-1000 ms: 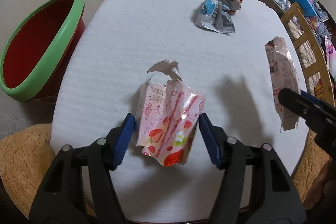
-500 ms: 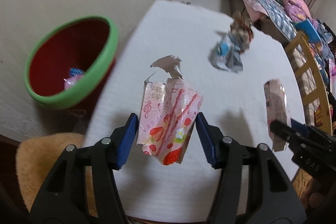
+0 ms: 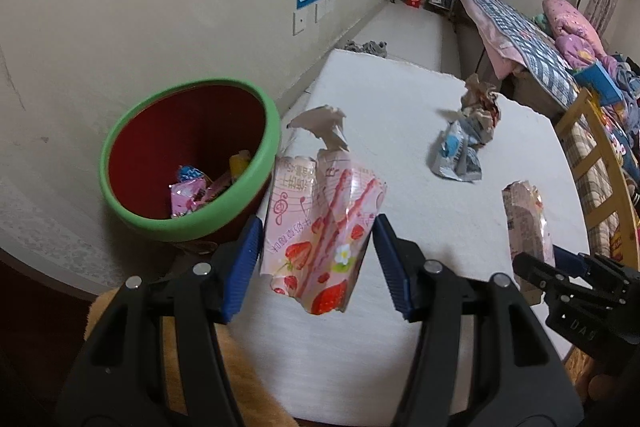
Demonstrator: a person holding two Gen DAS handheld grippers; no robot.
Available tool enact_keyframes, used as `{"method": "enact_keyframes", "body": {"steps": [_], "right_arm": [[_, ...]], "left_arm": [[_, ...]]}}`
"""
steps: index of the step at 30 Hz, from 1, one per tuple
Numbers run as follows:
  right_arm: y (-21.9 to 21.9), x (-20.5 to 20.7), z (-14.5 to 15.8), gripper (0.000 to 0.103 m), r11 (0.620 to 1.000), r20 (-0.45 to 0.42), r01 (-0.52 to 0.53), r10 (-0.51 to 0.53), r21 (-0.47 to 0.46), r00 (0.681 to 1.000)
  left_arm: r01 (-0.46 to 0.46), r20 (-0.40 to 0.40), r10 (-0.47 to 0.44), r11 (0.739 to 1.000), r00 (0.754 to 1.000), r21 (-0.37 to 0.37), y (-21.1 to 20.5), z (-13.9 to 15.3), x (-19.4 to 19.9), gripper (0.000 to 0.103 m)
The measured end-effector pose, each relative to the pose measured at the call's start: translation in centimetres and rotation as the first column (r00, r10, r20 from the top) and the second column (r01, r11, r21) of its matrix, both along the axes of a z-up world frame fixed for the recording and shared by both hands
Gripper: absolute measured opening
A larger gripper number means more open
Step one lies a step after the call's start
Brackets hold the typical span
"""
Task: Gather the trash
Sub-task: 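Grasp the pink strawberry wrapper with the left gripper and lift it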
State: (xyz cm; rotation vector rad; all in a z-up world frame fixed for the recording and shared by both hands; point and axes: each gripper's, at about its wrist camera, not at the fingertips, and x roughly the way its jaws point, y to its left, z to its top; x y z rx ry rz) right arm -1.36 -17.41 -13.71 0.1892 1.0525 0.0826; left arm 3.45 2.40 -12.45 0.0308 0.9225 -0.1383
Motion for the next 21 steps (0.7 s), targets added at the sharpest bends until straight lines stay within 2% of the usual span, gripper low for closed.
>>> {"method": "enact_keyframes", "body": {"steps": [21], "right_arm": [[6.5, 3.6, 2.9, 0.044, 0.987, 0.062, -0.159, 0.159, -0.009, 0.985]], "left_arm": [[-0.127, 0.014, 0.127, 0.992, 0.992, -0.003, 5.7, 0.1, 0.9, 0.055]]}}
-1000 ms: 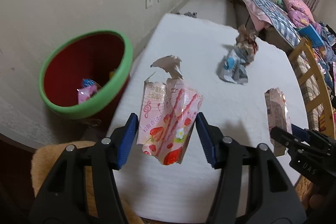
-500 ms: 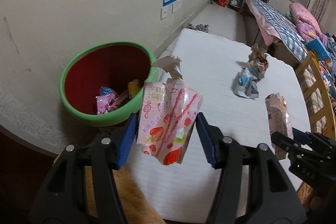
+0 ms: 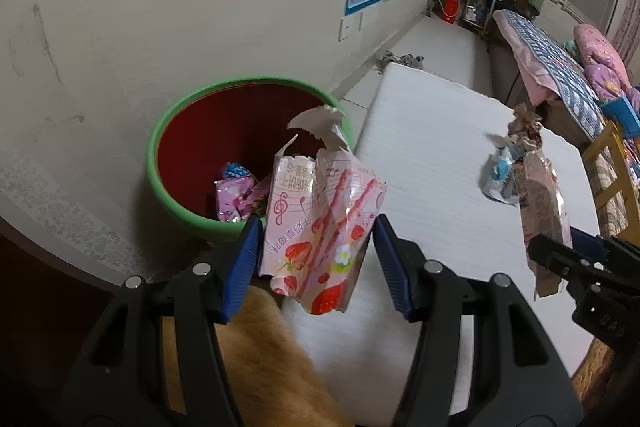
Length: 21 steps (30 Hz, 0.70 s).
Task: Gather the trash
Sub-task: 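Grasp the pink strawberry wrapper with the left gripper and lift it, then carry the pink wrapper and white snack bag over the bucket and open both grippers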
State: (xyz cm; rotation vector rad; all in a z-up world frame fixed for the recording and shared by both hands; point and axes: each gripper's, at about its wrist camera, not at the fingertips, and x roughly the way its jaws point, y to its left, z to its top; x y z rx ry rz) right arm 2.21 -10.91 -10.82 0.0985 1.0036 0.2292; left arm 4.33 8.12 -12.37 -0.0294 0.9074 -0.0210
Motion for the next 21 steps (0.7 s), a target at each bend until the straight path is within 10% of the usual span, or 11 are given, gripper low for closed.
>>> {"method": "enact_keyframes", "body": {"steps": [21], "right_arm": [[5.2, 2.3, 0.6, 0.045, 0.993, 0.033, -0.118, 0.119, -0.030, 0.992]], "left_arm": [[-0.084, 0.006, 0.084, 0.996, 0.996, 0.001, 4.0, -0.4, 1.0, 0.055]]}}
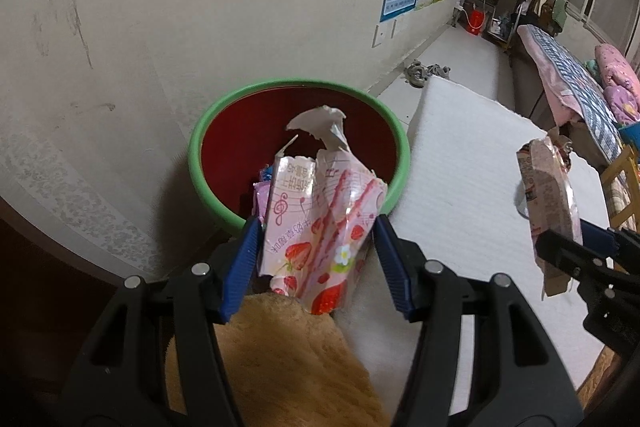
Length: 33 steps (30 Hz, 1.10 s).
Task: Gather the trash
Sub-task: 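Carry the pink wrapper and white snack bag over the bucket and open both grippers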
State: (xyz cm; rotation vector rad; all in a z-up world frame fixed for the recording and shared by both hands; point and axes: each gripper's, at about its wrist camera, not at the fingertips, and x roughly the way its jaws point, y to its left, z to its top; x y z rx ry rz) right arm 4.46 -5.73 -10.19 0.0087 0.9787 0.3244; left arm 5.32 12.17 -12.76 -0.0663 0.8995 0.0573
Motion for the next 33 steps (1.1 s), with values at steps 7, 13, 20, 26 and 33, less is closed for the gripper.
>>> {"method": "enact_keyframes", "body": {"steps": [7, 13, 20, 26, 33], "right_arm": [[1.5, 1.0, 0.4, 0.045, 1.000, 0.009, -0.027, 0.027, 0.001, 1.000], [3.7, 2.9, 1.2, 0.046, 0.997, 0.039, -0.072, 0.072, -0.005, 0.997], [5.2, 5.6, 0.7, 0.046, 0.996, 0.019, -0.085, 0.084, 0.026, 0.996], [6.3, 8.2, 0.1, 0.046, 0.992, -0.004, -0.103, 0.103, 0.069, 0.995], [6.4, 10.4, 0.3, 0.046, 0.977, -0.022, -0.124, 0.129, 0.174, 0.991]], "left_arm": [[-0.021, 0.001, 0.021, 1.000, 1.000, 0.001, 1.1, -0.1, 0.6, 0.056], [-0.042, -0.008, 0.042, 0.999, 0.999, -0.025, 2.6, -0.2, 1.6, 0.056], [-0.081, -0.030, 0.080, 0.996, 0.996, -0.042, 4.6, -0.9, 2.8, 0.056], [-0.103, -0.056, 0.099, 0.992, 0.994, -0.078, 5.8, -1.6, 4.1, 0.056], [-0.115, -0.077, 0.106, 0.987, 0.991, -0.114, 6.6, -2.2, 5.4, 0.057]]}}
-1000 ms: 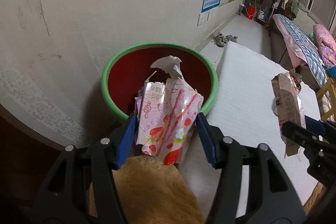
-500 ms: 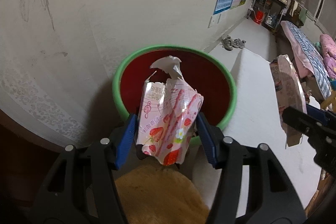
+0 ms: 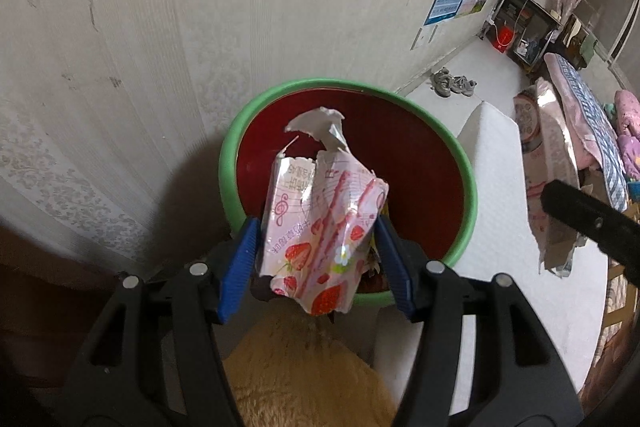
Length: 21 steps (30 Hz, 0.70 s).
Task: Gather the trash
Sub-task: 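Carry the pink wrapper and white snack bag over the bucket and open both grippers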
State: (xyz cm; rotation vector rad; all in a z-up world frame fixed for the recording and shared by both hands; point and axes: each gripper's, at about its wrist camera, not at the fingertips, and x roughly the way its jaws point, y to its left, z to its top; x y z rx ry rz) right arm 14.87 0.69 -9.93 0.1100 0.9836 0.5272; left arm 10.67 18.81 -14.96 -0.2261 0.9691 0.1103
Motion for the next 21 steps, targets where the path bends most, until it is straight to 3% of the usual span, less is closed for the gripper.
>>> {"method": "enact_keyframes", "body": {"steps": [12, 14, 16, 21], "right_arm": [[1.7, 3.4, -1.4, 0.050, 0.997, -0.068, -0.010, 0.015, 0.080, 0.998], [2.2, 4.1, -1.6, 0.057, 0.996, -0.073, -0.015, 0.021, 0.085, 0.997], [2.1, 4.3, -1.8, 0.072, 0.996, -0.070, -0.009, 0.015, 0.090, 0.997], [-1.5, 3.3, -2.1, 0.074, 0.992, -0.052, 0.070, -0.064, 0.103, 0.997]], "left_arm": [[-0.020, -0.014, 0.019, 0.999, 1.000, -0.032, 1.0, -0.8, 2.6, 0.059], [-0.030, -0.016, 0.029, 0.999, 0.999, -0.041, 1.1, -0.9, 2.9, 0.064], [-0.038, -0.011, 0.037, 0.998, 0.999, -0.050, 1.3, -0.9, 2.9, 0.084], [-0.040, -0.030, 0.038, 0.998, 0.999, -0.053, 0.9, -1.7, 2.2, 0.086]]}}
